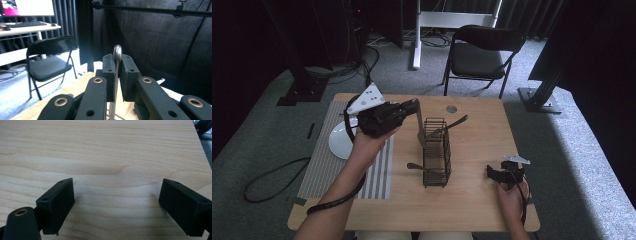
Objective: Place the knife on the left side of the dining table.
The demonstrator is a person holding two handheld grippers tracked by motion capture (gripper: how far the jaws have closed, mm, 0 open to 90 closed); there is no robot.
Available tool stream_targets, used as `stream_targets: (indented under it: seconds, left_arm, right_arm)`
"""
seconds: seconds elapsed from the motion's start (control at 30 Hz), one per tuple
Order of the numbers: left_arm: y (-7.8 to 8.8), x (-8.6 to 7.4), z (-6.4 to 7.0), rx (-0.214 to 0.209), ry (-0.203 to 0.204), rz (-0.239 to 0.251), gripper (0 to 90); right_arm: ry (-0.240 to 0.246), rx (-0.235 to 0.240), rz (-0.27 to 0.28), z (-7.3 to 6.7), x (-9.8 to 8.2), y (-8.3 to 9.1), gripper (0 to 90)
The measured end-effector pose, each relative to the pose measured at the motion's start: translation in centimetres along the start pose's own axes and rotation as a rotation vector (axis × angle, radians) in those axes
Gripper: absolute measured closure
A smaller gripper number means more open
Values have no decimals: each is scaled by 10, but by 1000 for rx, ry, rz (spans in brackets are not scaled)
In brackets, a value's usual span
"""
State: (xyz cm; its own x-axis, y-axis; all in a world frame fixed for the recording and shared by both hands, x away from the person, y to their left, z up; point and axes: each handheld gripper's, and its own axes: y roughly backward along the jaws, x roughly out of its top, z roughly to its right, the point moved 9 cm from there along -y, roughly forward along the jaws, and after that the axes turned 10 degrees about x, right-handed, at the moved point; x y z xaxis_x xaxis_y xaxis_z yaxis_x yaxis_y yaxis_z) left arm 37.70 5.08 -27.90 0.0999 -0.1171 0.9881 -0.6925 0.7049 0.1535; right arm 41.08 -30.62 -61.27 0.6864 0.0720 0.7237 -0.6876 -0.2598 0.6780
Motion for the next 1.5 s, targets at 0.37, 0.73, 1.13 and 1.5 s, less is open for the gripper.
stream_targets:
  seconds: [0.37, 0.73, 1.13, 1.5]
  left_arm:
    - [38, -12, -31, 137, 19, -10, 838]
    - [55, -58, -62, 268, 68, -45, 838]
    - [50, -121, -84, 312, 155, -114, 838]
    - [38, -156, -95, 332, 212, -131, 838]
  right_arm:
    - [-2, -2, 0, 0, 0, 0, 122]
    - [-4, -4, 0, 0, 0, 0, 122]
    - [-6, -4, -1, 0, 0, 0, 122]
    - [-5, -4, 0, 0, 0, 0, 122]
